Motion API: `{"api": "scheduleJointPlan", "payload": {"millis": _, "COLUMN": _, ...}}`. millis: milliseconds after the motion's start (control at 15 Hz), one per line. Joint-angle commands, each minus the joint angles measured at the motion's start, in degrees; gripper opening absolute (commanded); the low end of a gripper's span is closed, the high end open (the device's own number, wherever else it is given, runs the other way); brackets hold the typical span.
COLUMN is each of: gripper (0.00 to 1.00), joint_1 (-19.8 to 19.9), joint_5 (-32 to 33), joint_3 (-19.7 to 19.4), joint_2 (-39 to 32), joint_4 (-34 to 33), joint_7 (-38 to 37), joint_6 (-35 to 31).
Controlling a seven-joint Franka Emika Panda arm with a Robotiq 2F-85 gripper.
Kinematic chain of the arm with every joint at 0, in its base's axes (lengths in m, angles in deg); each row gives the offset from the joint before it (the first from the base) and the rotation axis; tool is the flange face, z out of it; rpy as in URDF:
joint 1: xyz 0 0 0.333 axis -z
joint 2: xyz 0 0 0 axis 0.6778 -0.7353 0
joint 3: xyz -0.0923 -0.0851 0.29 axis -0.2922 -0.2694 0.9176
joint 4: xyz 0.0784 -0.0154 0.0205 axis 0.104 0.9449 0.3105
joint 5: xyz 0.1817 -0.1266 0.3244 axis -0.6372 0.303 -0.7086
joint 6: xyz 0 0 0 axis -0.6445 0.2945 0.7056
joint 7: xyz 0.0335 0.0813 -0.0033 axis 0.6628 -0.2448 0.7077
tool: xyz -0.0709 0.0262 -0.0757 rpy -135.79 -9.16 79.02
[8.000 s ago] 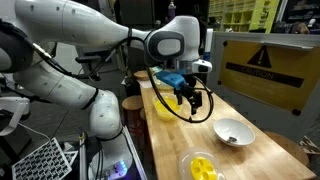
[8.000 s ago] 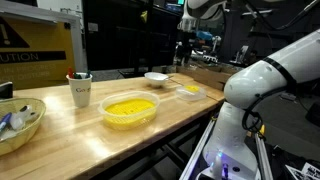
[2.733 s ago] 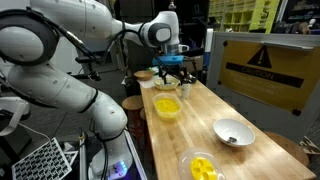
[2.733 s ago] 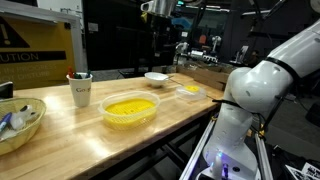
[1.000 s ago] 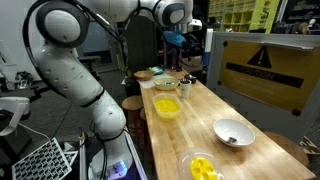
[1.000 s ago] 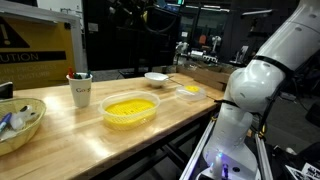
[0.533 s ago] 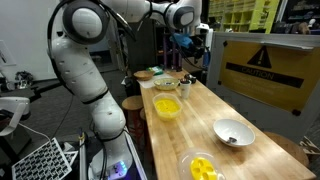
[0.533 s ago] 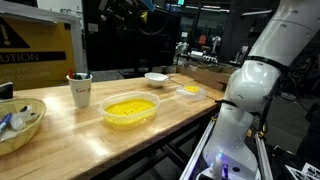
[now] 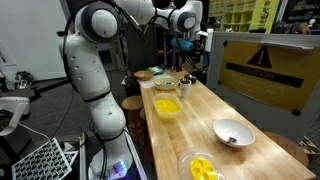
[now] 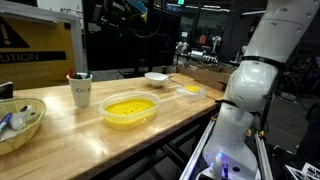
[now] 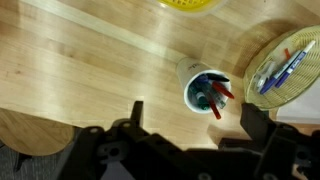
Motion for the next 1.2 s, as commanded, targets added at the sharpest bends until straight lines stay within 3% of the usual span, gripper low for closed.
{"api": "scheduleJointPlan", "payload": {"millis": 0, "gripper": 1.0, "joint_1": -0.42, "joint_5": 2.23, "joint_3": 1.76, "joint_2": -3.64, "joint_4": -2.39, "joint_7": -0.94, "joint_6": 2.31}}
{"api": "scheduleJointPlan", "payload": {"millis": 800, "gripper": 1.0, "joint_1": -1.12, "joint_5": 7.51, "joint_3": 3.14, "joint_2": -9.81, "joint_4": -5.94, "joint_7": -0.82, "joint_6": 5.39}}
{"api": "scheduleJointPlan", "payload": {"millis": 1133, "gripper": 1.0, "joint_1": -1.4, "joint_5": 6.79, "joint_3": 3.48, "joint_2": -10.72, "joint_4": -8.88, "joint_7": 6.45, "joint_6": 8.99}}
